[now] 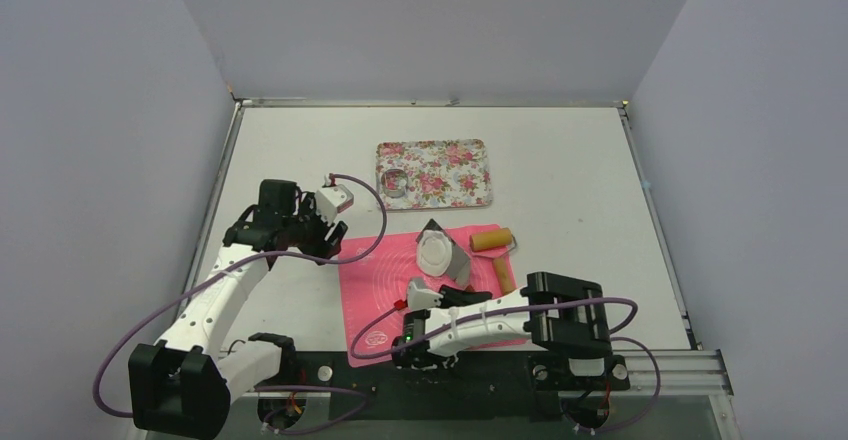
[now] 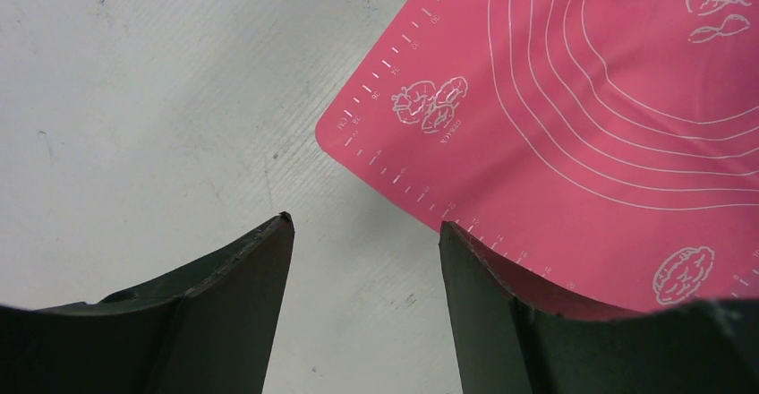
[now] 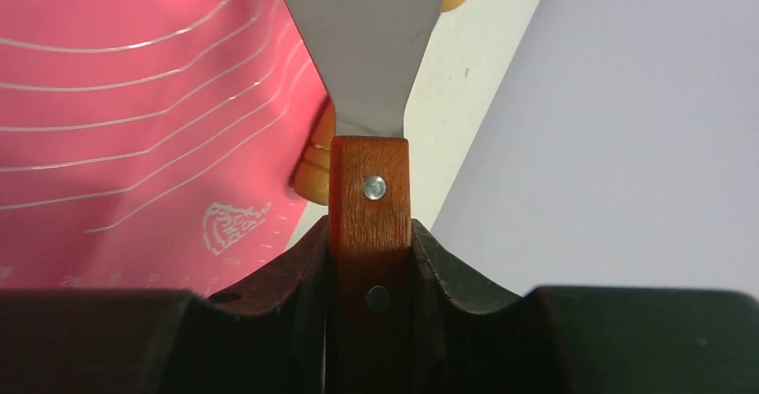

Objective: Roll out the dumpling wrappers from the dough
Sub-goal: Scoop the dumpling wrapper from the work surface.

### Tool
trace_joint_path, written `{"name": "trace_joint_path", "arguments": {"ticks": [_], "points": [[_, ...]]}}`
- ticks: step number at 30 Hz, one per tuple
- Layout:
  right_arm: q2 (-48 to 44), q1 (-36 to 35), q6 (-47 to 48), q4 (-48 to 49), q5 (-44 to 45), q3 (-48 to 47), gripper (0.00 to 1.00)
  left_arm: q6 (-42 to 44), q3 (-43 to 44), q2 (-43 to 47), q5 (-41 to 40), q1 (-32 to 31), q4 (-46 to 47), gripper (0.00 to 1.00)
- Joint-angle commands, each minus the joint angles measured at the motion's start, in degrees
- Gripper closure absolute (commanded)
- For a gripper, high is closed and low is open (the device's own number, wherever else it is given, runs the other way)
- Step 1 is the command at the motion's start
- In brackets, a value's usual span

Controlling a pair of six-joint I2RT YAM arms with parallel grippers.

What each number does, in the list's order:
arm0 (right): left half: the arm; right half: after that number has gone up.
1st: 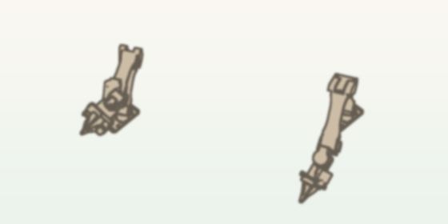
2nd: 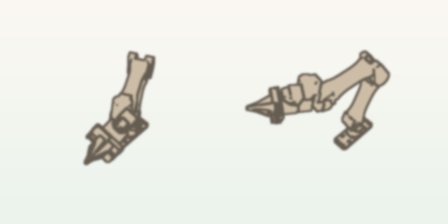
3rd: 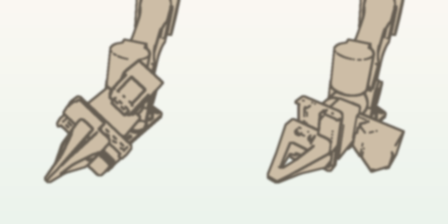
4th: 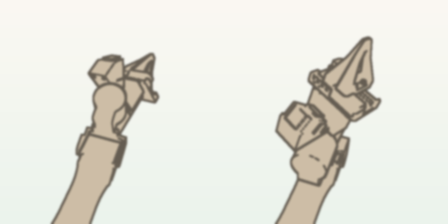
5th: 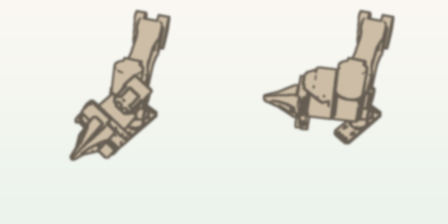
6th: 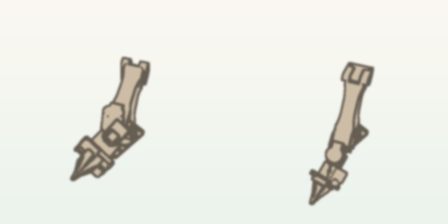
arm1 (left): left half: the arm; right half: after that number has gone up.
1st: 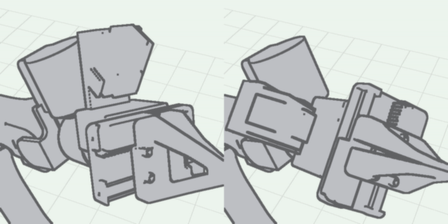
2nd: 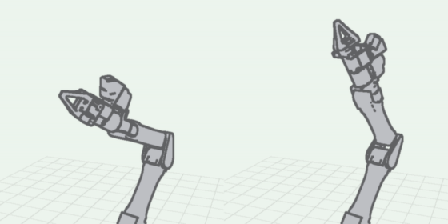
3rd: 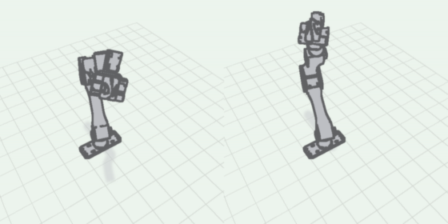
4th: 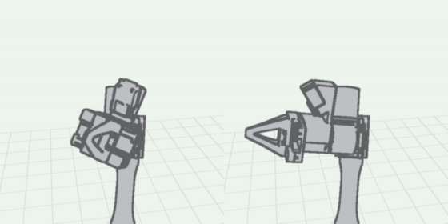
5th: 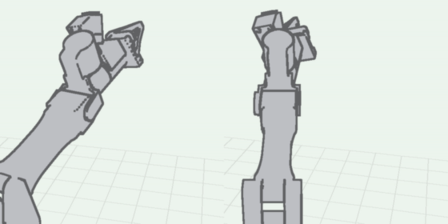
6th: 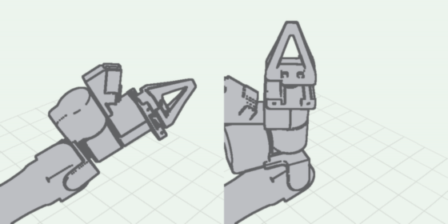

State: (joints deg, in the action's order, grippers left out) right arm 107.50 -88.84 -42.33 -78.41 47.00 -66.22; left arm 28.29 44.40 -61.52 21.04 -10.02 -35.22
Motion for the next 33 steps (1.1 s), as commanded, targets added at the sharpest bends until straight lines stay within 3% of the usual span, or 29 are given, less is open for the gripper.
{"name": "trace_joint_path", "arguments": {"ticks": [1,7,14,18,25,29,33], "points": [[-5.2,1.8,-5.2,-4.7,6.3,-1.7,1.00,0.0,2.4,0.5,1.7,0.0,0.9,0.41],[-1.6,-2.3,-1.8,-1.4,2.3,-1.9,1.00,0.0,3.0,0.5,1.7,-0.2,0.9,0.41],[-9.6,-1.8,2.2,3.5,0.2,-6.0,1.00,-0.6,3.4,0.4,2.2,-0.2,1.4,0.41],[-15.0,-4.5,6.5,12.1,-4.5,-5.1,1.00,-0.9,3.7,0.5,3.0,-0.3,1.2,0.41],[-7.2,-8.0,11.2,13.4,-4.4,-2.5,1.00,-0.5,4.3,-0.8,3.3,-0.3,0.7,0.41],[-5.7,-7.4,9.1,8.7,1.0,-3.7,1.00,-1.0,4.8,-1.3,3.4,-0.4,0.8,0.41],[-0.8,-7.0,9.9,5.5,0.7,-3.5,1.00,-1.1,4.5,-0.6,3.3,-0.4,1.0,0.41]]}}
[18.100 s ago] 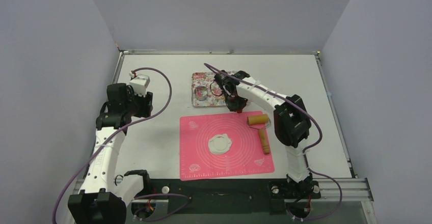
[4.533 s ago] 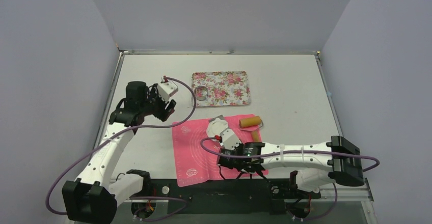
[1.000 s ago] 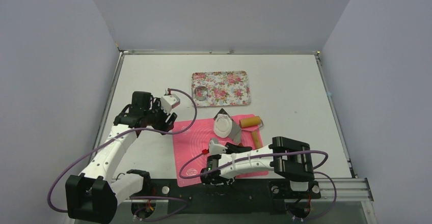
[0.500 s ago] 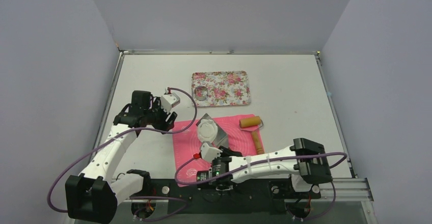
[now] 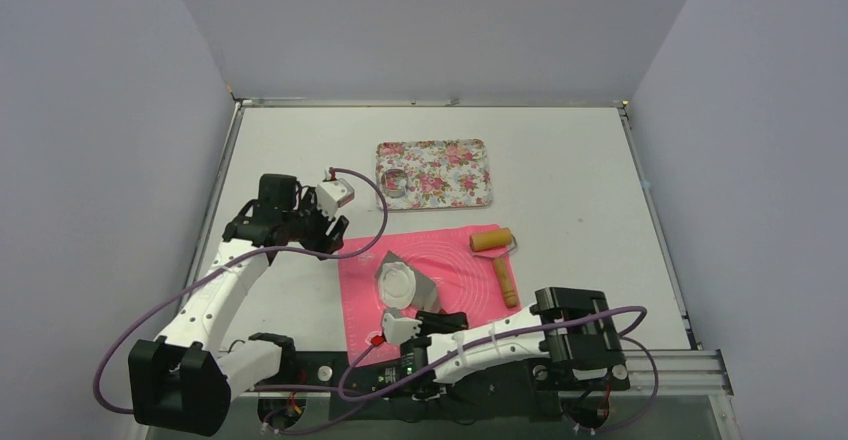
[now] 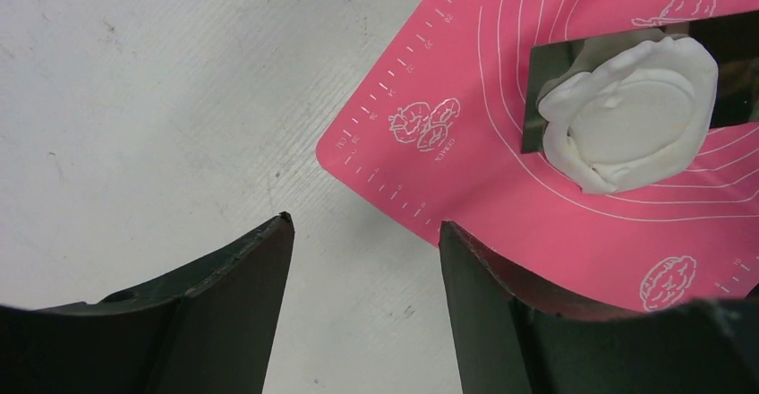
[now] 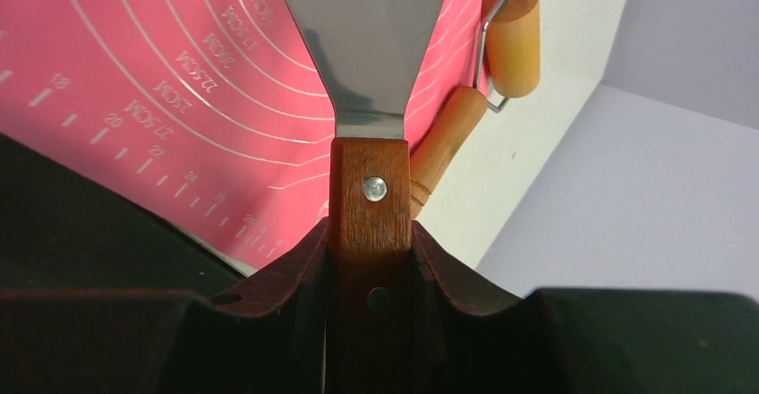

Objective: Roll out the dumpling wrappers from the dough
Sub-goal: Scoop the dumpling wrapper from the work surface.

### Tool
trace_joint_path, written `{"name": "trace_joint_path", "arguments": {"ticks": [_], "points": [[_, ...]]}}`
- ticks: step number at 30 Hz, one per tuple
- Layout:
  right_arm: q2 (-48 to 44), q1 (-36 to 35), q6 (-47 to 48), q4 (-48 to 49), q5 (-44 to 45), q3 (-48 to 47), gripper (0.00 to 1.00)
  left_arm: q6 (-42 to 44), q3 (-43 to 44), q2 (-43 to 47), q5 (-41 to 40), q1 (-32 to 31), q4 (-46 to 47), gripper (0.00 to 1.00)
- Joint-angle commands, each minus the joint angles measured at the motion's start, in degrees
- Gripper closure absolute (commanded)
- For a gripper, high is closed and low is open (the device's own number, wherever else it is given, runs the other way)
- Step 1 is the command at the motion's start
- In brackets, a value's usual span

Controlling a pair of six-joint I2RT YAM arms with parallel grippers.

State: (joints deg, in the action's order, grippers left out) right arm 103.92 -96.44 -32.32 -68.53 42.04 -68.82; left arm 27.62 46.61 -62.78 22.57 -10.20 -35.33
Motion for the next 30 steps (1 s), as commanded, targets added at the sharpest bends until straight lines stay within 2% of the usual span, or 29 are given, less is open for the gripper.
{"name": "trace_joint_path", "arguments": {"ticks": [1,10,18,25,30], "points": [[3.7,0.8,-0.7,-5.0,5.7,-0.7,1.00,-0.5,2.0,0.9,1.6,-0.3,1.2,0.41],[5.8,2.7,-9.0,-12.1,10.4,-2.4,1.00,-0.1,1.5,1.2,0.7,-0.3,1.3,0.41],[5.2,7.5,-14.1,-14.8,12.5,0.3,1.00,0.1,1.1,1.7,0.6,-0.3,1.6,0.41],[-1.6,0.0,-6.8,-9.6,17.5,-6.0,1.00,0.2,1.1,1.4,0.8,-0.3,1.7,0.41],[-1.3,-2.1,-3.8,-11.2,26.5,-6.2,1.00,0.2,0.7,1.8,0.7,-0.3,2.0,0.41]]}}
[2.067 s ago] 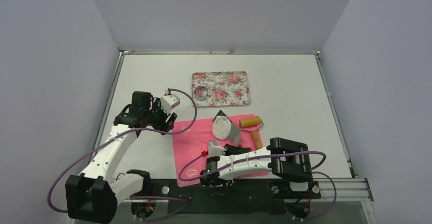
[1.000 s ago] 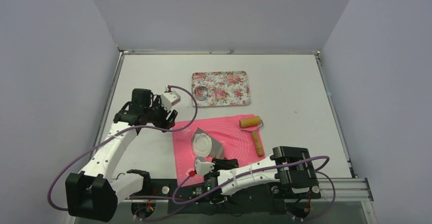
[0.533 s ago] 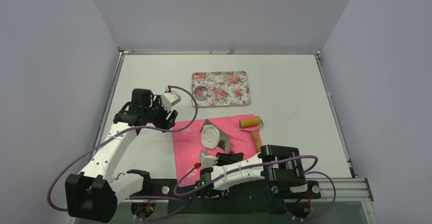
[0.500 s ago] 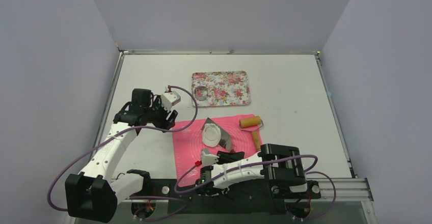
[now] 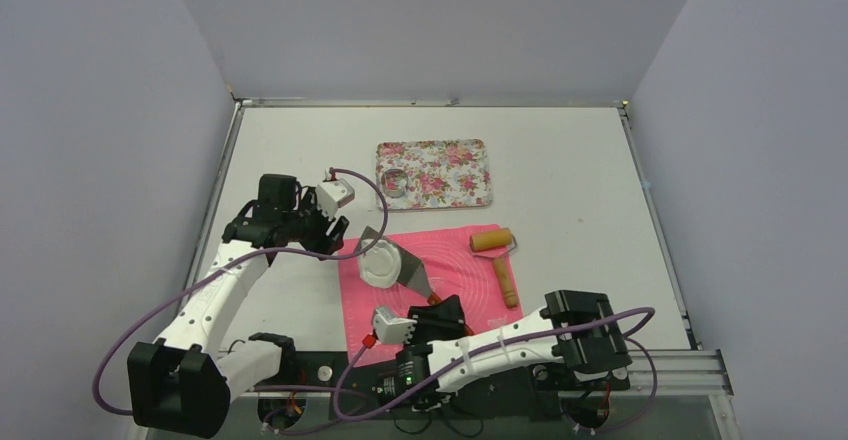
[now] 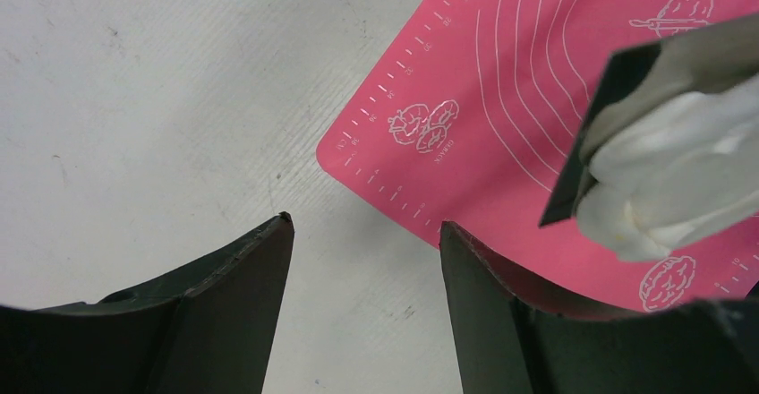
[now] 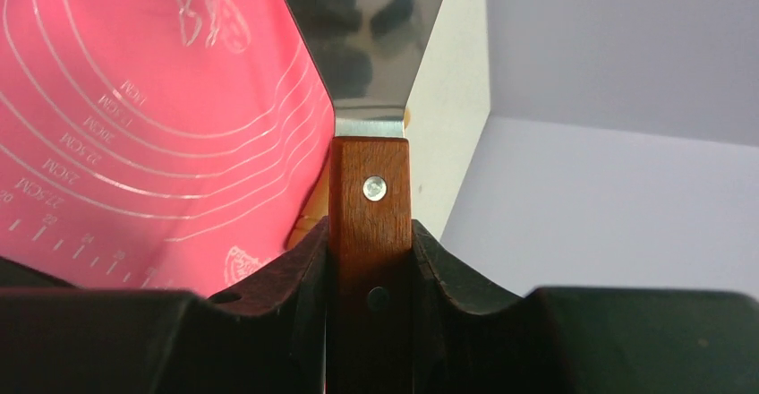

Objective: Roll out the dumpling wrappers from the dough
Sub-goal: Scoop the dumpling wrapper from the work surface.

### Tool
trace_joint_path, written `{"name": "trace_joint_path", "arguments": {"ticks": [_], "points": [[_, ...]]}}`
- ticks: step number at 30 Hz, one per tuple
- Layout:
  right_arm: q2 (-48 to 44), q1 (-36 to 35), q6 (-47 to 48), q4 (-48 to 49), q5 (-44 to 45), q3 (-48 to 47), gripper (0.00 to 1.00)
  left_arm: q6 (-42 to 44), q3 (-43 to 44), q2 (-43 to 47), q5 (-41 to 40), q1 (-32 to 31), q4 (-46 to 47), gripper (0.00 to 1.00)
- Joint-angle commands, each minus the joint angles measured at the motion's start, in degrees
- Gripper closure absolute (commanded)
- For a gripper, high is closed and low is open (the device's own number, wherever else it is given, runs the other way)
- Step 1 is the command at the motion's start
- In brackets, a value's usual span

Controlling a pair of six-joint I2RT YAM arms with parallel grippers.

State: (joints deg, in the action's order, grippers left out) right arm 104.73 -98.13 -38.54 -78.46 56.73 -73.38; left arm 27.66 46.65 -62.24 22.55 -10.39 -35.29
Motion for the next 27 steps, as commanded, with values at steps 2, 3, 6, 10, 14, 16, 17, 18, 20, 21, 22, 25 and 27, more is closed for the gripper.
{"name": "trace_joint_path", "arguments": {"ticks": [2,3,6,10,14,16,17,18,20,21,22,25,27], "points": [[-1.6,-0.3,3.6,-1.2,12.7,-1.7,1.00,0.2,0.6,1.5,0.5,-0.1,1.9,0.41],[-1.7,-0.4,5.0,-0.5,12.8,-1.6,1.00,0.3,0.5,1.5,0.5,-0.1,1.9,0.41],[-2.3,-0.4,8.6,1.8,10.8,-0.8,1.00,0.3,0.5,1.9,0.2,-0.1,1.8,0.41],[-3.2,-0.6,16.2,7.8,2.4,1.9,1.00,0.3,0.5,2.3,-0.1,-0.1,1.7,0.41],[-3.8,-0.6,17.5,11.7,-3.0,3.1,1.00,0.2,0.3,2.9,0.3,-0.1,1.6,0.41],[-4.4,-0.2,17.6,13.8,-6.1,3.7,1.00,0.1,0.1,3.1,0.4,-0.1,1.7,0.41],[-4.6,-0.1,17.7,15.4,-8.1,4.3,1.00,0.0,0.1,3.3,0.4,-0.1,1.6,0.41],[-5.0,0.1,17.9,16.1,-9.2,4.5,1.00,0.0,0.1,3.4,0.6,-0.1,1.5,0.41],[-5.3,0.1,18.1,17.6,-11.2,4.8,1.00,0.1,0.4,3.6,0.9,-0.1,1.2,0.41],[-5.3,0.2,18.3,17.7,-11.1,4.8,1.00,0.1,0.6,3.5,1.0,-0.1,1.0,0.41],[-5.0,0.1,18.6,17.2,-10.5,4.5,1.00,0.0,0.6,3.5,1.1,-0.1,1.0,0.41],[-3.0,0.2,19.0,13.9,-4.2,2.0,1.00,-0.2,1.3,3.4,1.4,-0.2,0.8,0.41],[-0.7,0.3,19.5,9.7,0.6,-0.9,1.00,-0.2,1.5,3.3,1.6,-0.2,0.8,0.41]]}}
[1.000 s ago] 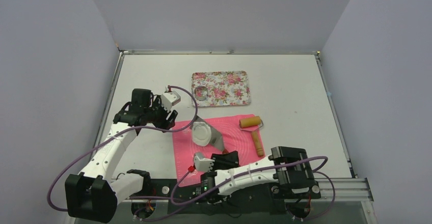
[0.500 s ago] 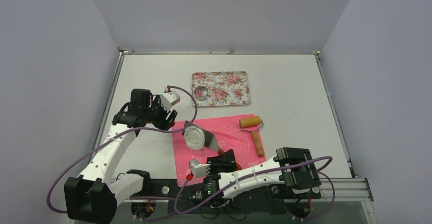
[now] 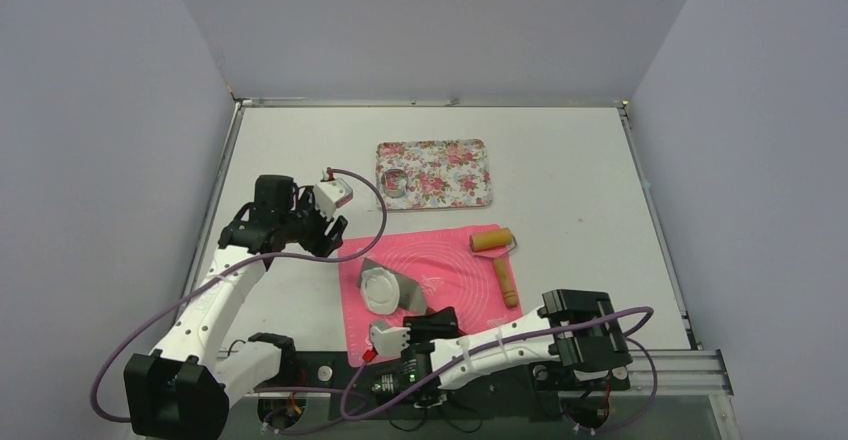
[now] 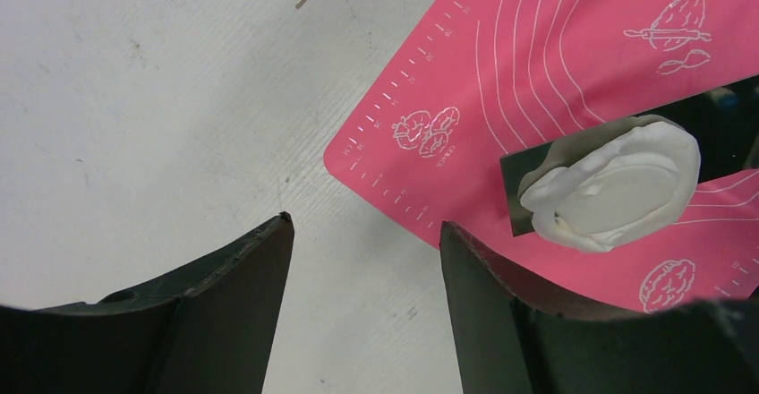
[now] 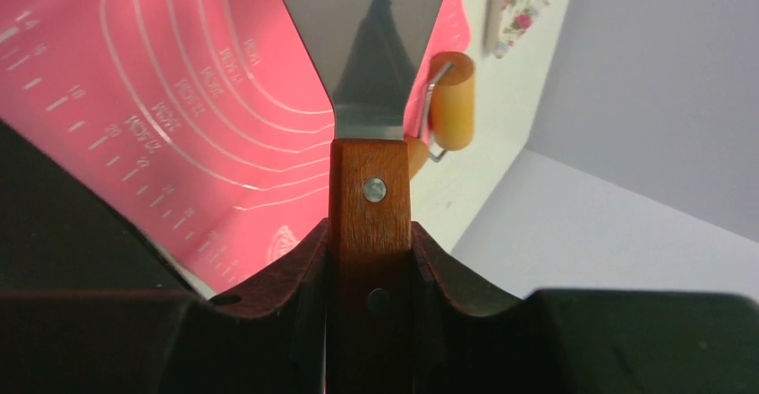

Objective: Roll out the dumpling wrappers from the dough
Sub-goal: Scoop the dumpling wrapper from the work surface.

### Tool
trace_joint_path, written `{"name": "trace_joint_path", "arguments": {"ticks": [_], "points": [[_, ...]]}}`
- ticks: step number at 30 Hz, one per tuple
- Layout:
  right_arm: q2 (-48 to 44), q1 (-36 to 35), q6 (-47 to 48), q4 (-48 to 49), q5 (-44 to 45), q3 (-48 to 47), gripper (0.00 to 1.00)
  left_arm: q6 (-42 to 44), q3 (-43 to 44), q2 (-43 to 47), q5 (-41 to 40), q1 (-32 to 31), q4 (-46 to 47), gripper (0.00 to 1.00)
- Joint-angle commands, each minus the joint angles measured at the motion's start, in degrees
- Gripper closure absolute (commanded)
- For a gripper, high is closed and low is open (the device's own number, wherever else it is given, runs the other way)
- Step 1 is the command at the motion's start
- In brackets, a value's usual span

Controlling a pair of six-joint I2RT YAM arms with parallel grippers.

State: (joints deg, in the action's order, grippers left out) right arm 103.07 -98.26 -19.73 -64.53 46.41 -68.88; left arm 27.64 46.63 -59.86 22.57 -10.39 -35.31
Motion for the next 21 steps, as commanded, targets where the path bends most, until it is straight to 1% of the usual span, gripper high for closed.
{"name": "trace_joint_path", "arguments": {"ticks": [1,2,3,4,6,7,8,10,12,15,16,21], "points": [[2.4,0.6,1.2,-7.4,12.7,-7.0,1.00,-0.1,1.8,0.9,1.4,-0.2,0.7,0.41],[3.0,0.8,1.4,-9.0,16.3,-7.6,1.00,-0.1,1.8,1.0,1.2,-0.2,0.6,0.41],[4.0,1.3,2.0,-11.6,17.5,-8.6,1.00,-0.1,1.9,1.1,1.1,-0.1,0.6,0.41],[4.9,1.7,2.6,-12.1,16.8,-8.8,1.00,-0.1,1.9,1.3,1.0,-0.1,0.6,0.41],[6.8,2.0,5.4,-9.9,10.5,-7.5,1.00,-0.2,1.8,1.6,1.1,-0.1,0.7,0.41],[7.5,1.7,6.2,-6.8,5.5,-5.7,1.00,-0.1,1.6,1.7,1.2,-0.1,0.7,0.41],[8.9,1.6,6.6,-5.9,4.4,-4.9,1.00,-0.2,1.5,1.7,1.3,-0.1,1.0,0.41],[10.3,1.7,6.3,-5.8,6.3,-3.5,1.00,-0.3,1.0,1.8,1.3,-0.1,1.2,0.41],[11.1,2.0,5.0,-8.1,10.7,-4.5,1.00,-0.3,0.7,1.8,1.4,-0.1,1.3,0.41],[12.2,2.3,1.6,-13.0,20.5,-6.3,1.00,-0.2,0.9,1.9,1.2,-0.1,1.1,0.41],[12.6,2.7,-0.1,-14.7,21.8,-6.8,1.00,-0.2,0.9,1.9,1.2,-0.1,1.0,0.41],[13.8,4.5,-3.2,-16.5,26.0,-5.0,1.00,-0.2,1.3,2.4,1.2,-0.1,0.6,0.41]]}}
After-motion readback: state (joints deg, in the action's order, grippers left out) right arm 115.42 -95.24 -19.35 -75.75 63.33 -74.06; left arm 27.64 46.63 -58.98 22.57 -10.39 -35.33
